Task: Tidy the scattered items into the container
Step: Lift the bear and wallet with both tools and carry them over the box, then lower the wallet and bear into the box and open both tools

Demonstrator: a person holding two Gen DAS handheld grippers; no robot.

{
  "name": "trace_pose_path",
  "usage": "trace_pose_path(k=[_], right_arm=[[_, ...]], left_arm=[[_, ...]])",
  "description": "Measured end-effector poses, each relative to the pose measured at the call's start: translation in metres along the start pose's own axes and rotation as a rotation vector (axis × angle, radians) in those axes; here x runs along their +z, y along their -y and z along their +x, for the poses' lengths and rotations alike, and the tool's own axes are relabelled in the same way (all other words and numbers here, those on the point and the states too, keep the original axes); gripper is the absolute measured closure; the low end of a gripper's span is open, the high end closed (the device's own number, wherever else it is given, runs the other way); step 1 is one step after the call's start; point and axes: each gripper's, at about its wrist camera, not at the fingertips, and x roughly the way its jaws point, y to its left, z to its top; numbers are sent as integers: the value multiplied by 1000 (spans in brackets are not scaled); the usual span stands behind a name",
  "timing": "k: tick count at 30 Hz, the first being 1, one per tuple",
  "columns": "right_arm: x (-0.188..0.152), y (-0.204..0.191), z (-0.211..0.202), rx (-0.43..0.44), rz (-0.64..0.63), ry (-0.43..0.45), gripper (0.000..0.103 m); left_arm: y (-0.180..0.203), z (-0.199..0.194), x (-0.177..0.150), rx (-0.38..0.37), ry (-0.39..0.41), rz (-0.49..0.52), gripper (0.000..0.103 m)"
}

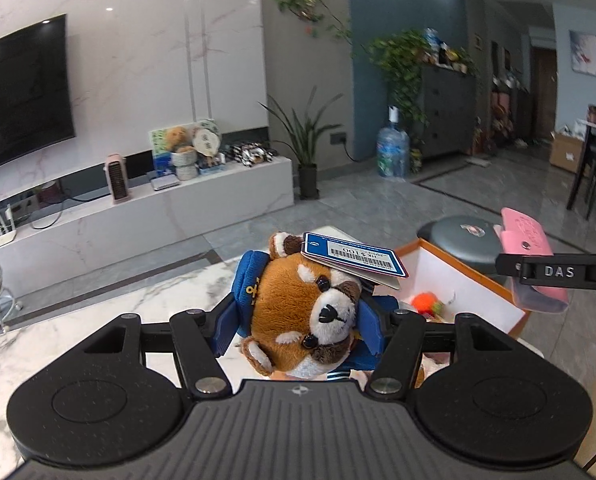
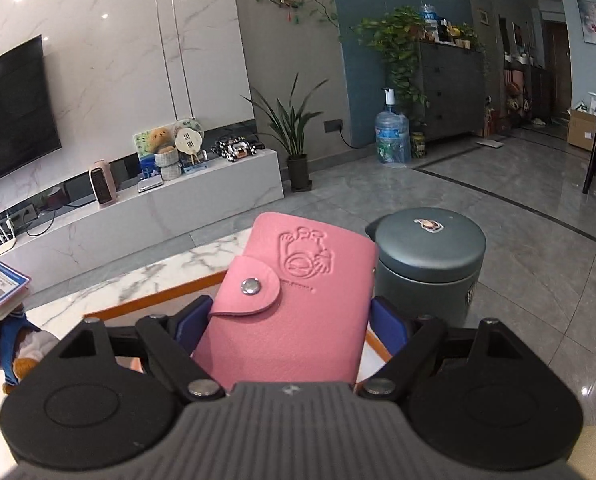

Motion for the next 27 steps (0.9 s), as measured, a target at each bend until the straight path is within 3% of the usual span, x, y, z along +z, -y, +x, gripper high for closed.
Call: trace_pose_path(k=[10,27], right_arm=[[-12,10,48,58,13,-75,17],[-27,0,123,42,28,-255,17]], left_arm=[[23,39,-8,-12,-77,55,32],[25,86,-24,-46,-168,63,31]])
